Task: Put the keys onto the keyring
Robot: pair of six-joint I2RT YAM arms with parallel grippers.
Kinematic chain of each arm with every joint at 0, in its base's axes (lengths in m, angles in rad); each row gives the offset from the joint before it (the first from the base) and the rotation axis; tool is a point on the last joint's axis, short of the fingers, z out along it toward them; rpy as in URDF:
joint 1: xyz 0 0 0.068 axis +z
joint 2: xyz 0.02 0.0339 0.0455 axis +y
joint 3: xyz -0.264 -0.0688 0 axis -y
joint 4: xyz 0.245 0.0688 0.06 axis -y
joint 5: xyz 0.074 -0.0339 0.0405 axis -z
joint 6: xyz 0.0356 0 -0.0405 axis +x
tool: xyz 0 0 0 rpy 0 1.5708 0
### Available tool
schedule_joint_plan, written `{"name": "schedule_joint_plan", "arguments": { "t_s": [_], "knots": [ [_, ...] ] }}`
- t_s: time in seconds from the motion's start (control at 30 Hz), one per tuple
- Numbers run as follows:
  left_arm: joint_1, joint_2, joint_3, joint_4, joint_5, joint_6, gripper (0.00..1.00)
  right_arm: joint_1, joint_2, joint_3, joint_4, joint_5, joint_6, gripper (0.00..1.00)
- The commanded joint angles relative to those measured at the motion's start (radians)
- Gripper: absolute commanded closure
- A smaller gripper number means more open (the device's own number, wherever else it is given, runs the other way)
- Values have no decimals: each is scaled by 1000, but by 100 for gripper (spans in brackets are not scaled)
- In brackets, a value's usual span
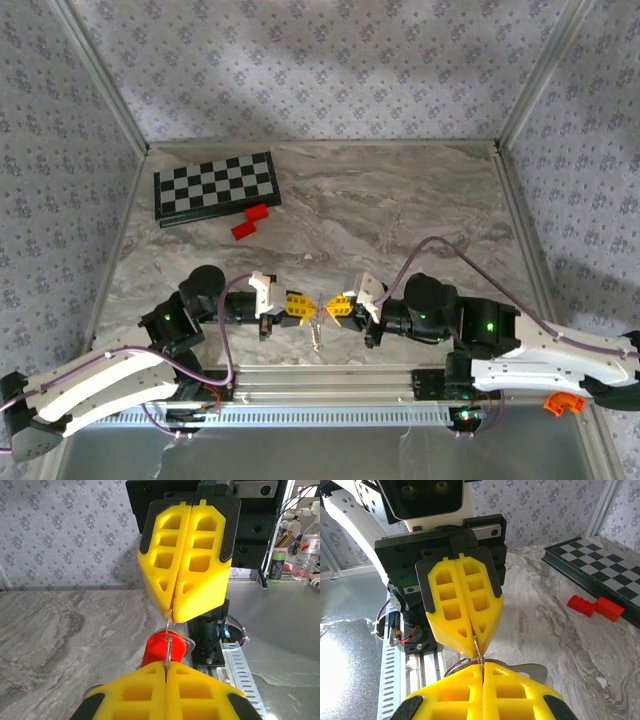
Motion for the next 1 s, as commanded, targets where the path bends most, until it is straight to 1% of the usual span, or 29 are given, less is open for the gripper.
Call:
{"name": "schedule_joint_plan", "arguments": {
  "t_s": [0.0,0.97],
  "knots": [
    [-7,-17,26,37,-12,10,100,7,-10,-4,16,-1,-9,100],
    [-7,-20,25,38,-1,9,100,12,-3,-11,12,45,-12,100]
  ]
}}
